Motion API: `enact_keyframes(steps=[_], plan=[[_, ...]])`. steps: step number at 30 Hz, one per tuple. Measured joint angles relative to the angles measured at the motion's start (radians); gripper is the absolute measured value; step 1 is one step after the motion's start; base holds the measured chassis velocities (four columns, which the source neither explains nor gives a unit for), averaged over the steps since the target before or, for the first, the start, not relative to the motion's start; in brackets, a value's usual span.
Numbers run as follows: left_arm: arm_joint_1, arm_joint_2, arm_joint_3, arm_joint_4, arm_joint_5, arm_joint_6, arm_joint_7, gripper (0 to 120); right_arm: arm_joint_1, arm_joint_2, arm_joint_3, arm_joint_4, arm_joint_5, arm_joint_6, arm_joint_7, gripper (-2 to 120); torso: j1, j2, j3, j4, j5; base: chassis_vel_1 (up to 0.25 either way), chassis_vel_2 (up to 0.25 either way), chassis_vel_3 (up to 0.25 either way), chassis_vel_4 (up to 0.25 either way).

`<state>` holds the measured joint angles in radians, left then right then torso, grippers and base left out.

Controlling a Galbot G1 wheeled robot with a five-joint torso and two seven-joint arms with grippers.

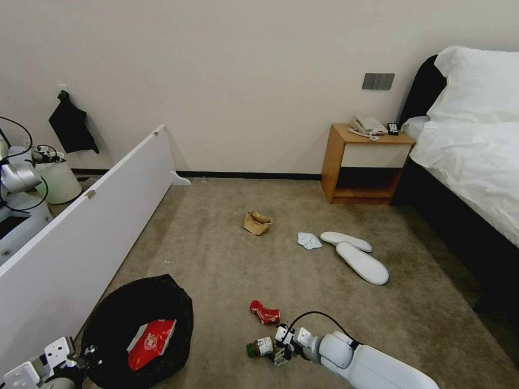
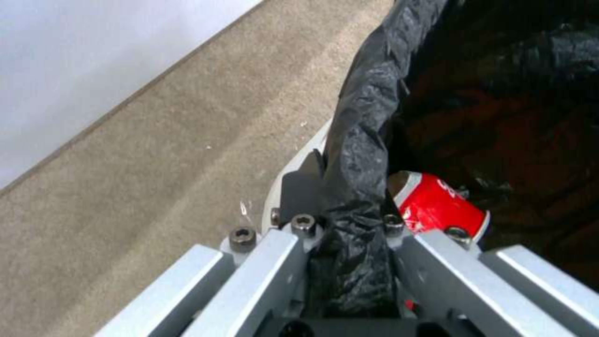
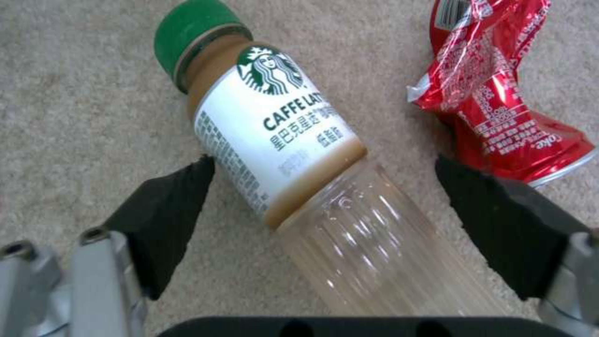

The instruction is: Pick up the trash bin, then pick up the garbage from the floor and place it into the trash bin.

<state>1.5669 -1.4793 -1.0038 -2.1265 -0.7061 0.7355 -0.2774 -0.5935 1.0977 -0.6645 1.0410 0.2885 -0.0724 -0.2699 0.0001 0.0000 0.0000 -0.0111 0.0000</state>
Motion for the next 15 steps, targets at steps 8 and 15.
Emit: enact_keyframes(steps=[8,15], plan=[[-0.004,-0.002,0.003,0.004,0.003,0.0,0.001,2,-0.005,0.005,-0.002,-0.003,0.001,0.01,0.001,58,0.0,0.0,0.0,-0.0001,0.0,0.0,0.0,0.0,0.0],[-0.006,-0.005,0.008,0.008,0.007,0.0,0.001,2,-0.009,0.003,0.0,-0.004,0.001,0.018,-0.003,34,0.0,0.0,0.0,-0.0001,0.0,0.0,0.0,0.0,0.0]])
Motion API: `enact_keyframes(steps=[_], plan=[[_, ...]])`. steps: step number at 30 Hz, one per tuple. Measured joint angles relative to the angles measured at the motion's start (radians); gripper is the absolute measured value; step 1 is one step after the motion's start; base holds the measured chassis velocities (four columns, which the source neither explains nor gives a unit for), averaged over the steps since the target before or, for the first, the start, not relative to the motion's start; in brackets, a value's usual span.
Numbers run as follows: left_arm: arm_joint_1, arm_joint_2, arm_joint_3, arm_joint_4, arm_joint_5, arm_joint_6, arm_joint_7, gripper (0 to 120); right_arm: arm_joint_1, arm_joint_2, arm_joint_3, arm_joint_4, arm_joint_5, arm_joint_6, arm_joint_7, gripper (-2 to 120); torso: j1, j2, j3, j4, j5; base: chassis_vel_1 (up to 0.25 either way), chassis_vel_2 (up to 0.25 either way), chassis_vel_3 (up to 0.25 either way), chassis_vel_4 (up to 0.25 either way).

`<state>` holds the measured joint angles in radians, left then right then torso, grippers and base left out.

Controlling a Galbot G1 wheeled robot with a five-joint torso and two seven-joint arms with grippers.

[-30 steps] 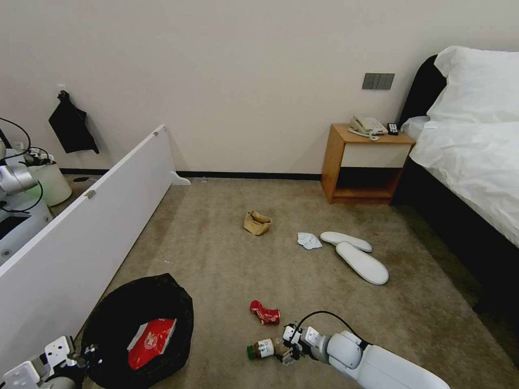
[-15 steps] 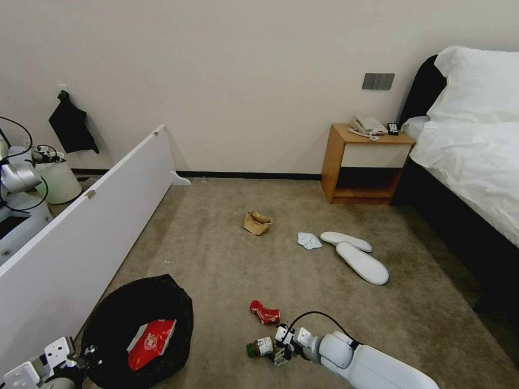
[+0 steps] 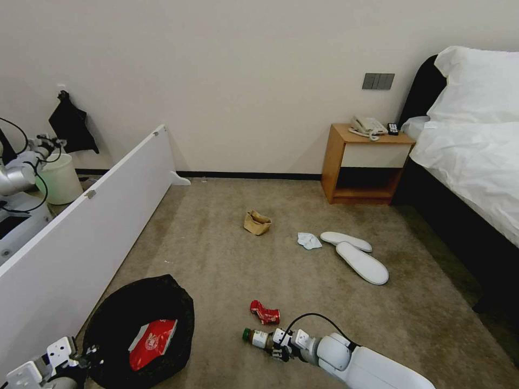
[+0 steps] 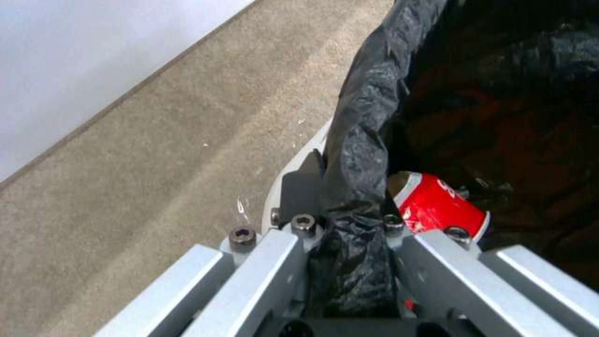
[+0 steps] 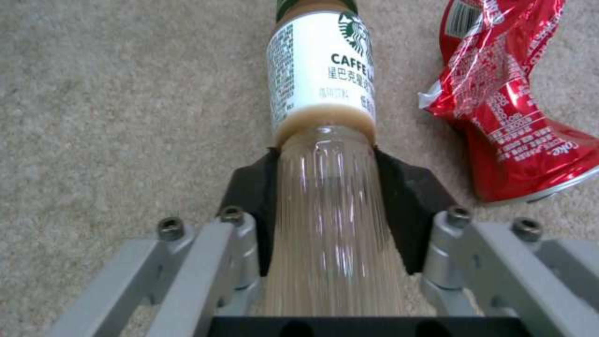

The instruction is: Pick up the trash bin, then pick up the garbage from the floor and place it into the trash bin.

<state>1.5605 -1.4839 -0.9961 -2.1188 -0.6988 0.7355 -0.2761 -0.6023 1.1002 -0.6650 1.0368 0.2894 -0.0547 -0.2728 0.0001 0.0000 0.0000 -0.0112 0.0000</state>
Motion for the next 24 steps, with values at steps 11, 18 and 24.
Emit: enact_keyframes(steps=[11,18,24], plan=[[0.0,-0.003,0.005,0.003,0.005,0.0,0.001,2,-0.007,-0.004,0.005,0.002,0.001,0.015,-0.008,25,0.0,0.0,0.0,0.0001,0.0002,0.0,0.0,0.0,0.0],[-0.002,0.0,0.006,-0.003,0.004,0.0,0.002,2,-0.013,-0.064,0.043,0.126,0.065,-0.005,0.02,25,0.0,0.0,0.0,-0.0001,0.0001,0.0,0.0,0.0,0.0],[-0.003,0.004,0.009,-0.016,-0.003,0.0,0.001,2,-0.01,-0.119,0.104,0.258,0.114,-0.012,0.046,25,0.0,0.0,0.0,0.0,0.0002,0.0,0.0,0.0,0.0]])
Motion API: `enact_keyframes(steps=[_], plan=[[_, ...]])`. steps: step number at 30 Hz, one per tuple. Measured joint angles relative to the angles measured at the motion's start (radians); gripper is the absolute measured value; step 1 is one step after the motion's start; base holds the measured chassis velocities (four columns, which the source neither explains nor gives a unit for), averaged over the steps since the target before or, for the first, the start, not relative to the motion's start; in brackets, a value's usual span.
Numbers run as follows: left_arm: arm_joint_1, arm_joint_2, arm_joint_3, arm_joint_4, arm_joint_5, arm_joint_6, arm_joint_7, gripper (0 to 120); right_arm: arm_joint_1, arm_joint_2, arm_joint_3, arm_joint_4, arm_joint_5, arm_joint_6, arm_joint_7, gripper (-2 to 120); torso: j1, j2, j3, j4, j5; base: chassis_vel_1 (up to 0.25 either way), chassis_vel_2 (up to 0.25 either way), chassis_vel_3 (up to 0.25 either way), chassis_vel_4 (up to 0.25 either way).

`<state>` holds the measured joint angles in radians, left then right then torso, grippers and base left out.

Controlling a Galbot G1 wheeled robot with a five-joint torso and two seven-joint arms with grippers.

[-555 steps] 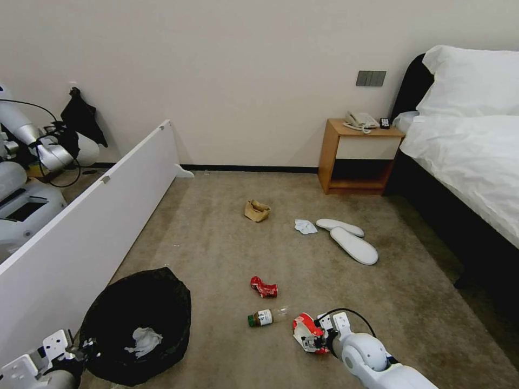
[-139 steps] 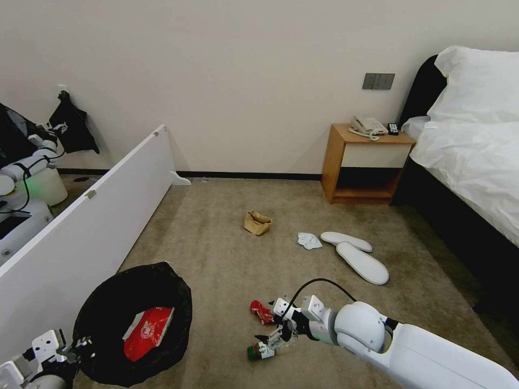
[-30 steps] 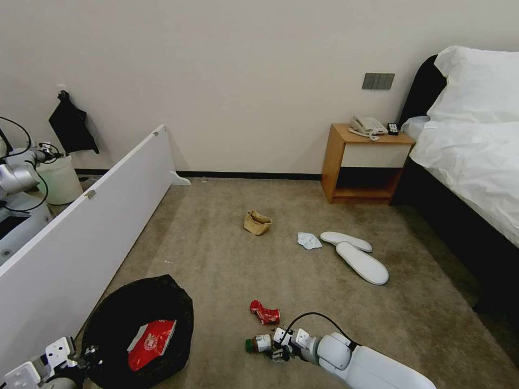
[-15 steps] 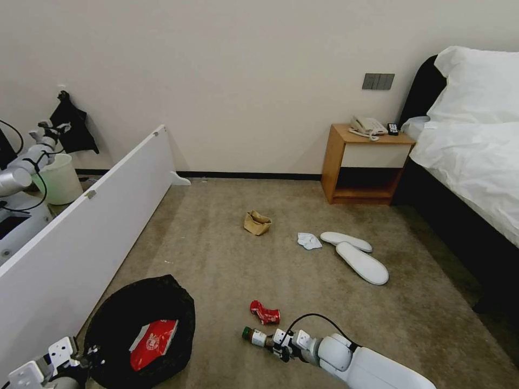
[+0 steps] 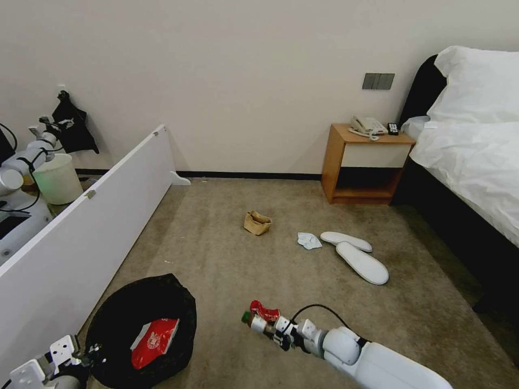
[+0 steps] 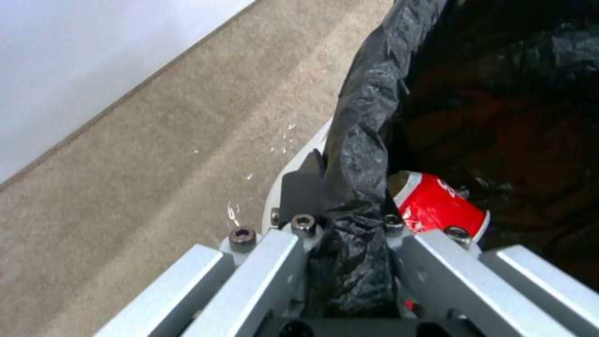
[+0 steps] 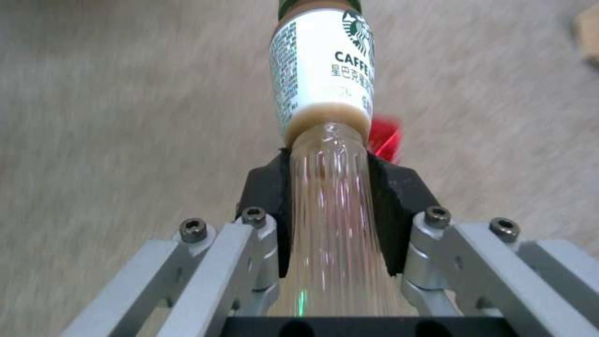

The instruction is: Pick up the trash bin, then pick up the garbage from the floor and place it into the trash bin.

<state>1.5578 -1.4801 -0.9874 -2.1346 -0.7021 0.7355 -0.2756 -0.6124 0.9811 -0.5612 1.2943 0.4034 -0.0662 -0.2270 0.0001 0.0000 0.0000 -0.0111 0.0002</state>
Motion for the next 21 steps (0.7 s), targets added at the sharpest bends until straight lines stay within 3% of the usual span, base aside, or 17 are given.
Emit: enact_keyframes(steps=[12,21], plan=[[-0.001,0.008,0.001,-0.012,-0.014,0.0,-0.004,2,0.017,-0.043,0.059,0.11,0.045,-0.006,0.037,25,0.0,0.0,0.0,0.0,-0.0003,0.0,0.0,0.0,0.0],[0.003,0.017,0.0,-0.026,-0.024,0.0,-0.006,2,0.038,-0.106,0.181,0.345,0.103,-0.055,0.068,25,0.0,0.0,0.0,-0.0002,0.0,0.0,0.0,0.0,0.0]])
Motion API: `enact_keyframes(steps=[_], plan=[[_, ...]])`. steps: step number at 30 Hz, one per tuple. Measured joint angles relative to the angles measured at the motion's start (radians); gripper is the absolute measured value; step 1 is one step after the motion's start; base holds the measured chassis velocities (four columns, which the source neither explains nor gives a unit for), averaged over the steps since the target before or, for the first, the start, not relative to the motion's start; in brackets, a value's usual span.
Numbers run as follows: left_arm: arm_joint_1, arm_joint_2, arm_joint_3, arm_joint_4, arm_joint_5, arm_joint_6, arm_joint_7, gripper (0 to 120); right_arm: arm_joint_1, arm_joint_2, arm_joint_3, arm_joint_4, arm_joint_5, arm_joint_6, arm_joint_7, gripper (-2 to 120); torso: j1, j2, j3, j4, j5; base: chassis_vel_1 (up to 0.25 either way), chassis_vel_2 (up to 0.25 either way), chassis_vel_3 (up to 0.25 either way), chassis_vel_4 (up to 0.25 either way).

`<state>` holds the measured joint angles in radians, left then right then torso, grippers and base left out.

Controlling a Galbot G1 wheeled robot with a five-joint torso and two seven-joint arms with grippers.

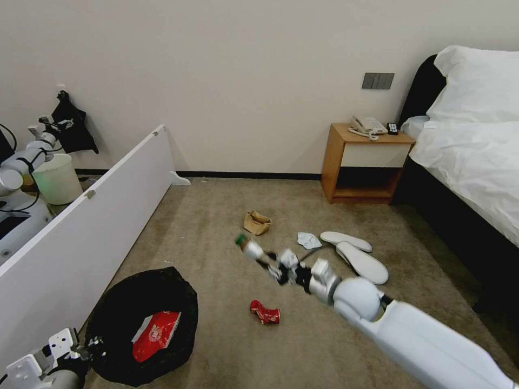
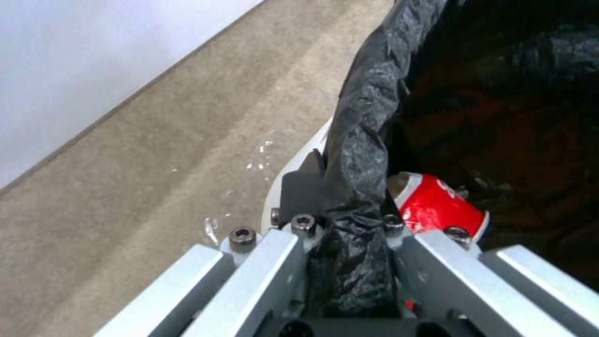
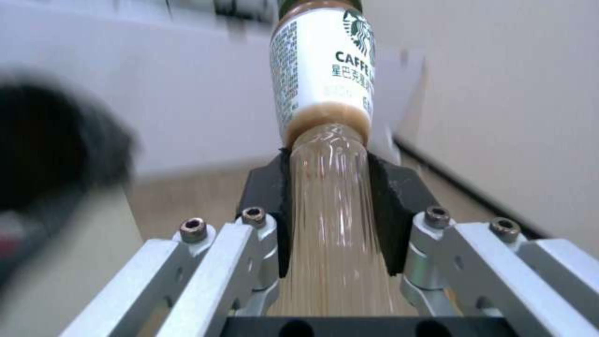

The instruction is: Pick up the trash bin, then pick up the garbage from the floor and place it into the trash bin.

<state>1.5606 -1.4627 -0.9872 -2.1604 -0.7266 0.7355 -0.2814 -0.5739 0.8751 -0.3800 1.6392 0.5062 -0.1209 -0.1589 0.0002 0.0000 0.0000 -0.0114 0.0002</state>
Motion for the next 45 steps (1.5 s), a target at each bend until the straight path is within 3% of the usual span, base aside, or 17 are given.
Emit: enact_keyframes(steps=[4,9,14,15,18,21,32,45], plan=[[-0.002,0.002,0.004,-0.011,-0.015,0.0,-0.008,2,0.045,-0.002,0.037,0.123,0.054,-0.032,0.021,25,0.0,0.0,0.0,0.0005,-0.0006,0.0,0.0,0.0,0.0],[-0.003,0.008,0.011,-0.035,-0.043,0.0,-0.022,2,0.158,0.05,0.017,0.254,0.159,-0.081,0.093,25,0.0,0.0,0.0,0.0002,-0.0002,0.0,0.0,0.0,0.0],[0.003,0.022,0.008,-0.061,-0.07,0.0,-0.033,2,0.344,0.168,-0.103,0.301,0.305,-0.089,0.178,25,0.0,0.0,0.0,0.0004,-0.0005,0.0,0.0,0.0,0.0],[0.003,0.022,0.008,-0.061,-0.07,0.0,-0.033,2,0.344,0.168,-0.103,0.301,0.305,-0.089,0.178,25,0.0,0.0,0.0,0.0004,-0.0005,0.0,0.0,0.0,0.0],[0.003,0.027,0.006,-0.072,-0.077,0.0,-0.036,2,0.41,0.287,-0.199,0.302,0.406,-0.13,0.232,25,0.0,0.0,0.0,0.0004,-0.0004,0.0,0.0,0.0,0.0],[0.005,0.031,0.002,-0.078,-0.083,0.0,-0.038,2,0.438,0.335,-0.268,0.289,0.439,-0.15,0.253,25,0.0,0.0,0.0,0.0004,-0.0006,0.0,0.0,0.0,0.0],[0.006,0.045,-0.006,-0.082,-0.1,0.0,-0.041,2,0.432,0.396,-0.39,0.24,0.45,-0.171,0.289,25,0.0,0.0,0.0,0.0002,-0.0003,0.0,0.0,0.0,0.0],[0.005,0.046,0.002,-0.08,-0.1,0.0,-0.041,2,0.375,0.402,-0.424,0.192,0.401,-0.162,0.291,25,0.0,0.0,0.0,0.0002,-0.0002,0.0,0.0,0.0,0.0]])
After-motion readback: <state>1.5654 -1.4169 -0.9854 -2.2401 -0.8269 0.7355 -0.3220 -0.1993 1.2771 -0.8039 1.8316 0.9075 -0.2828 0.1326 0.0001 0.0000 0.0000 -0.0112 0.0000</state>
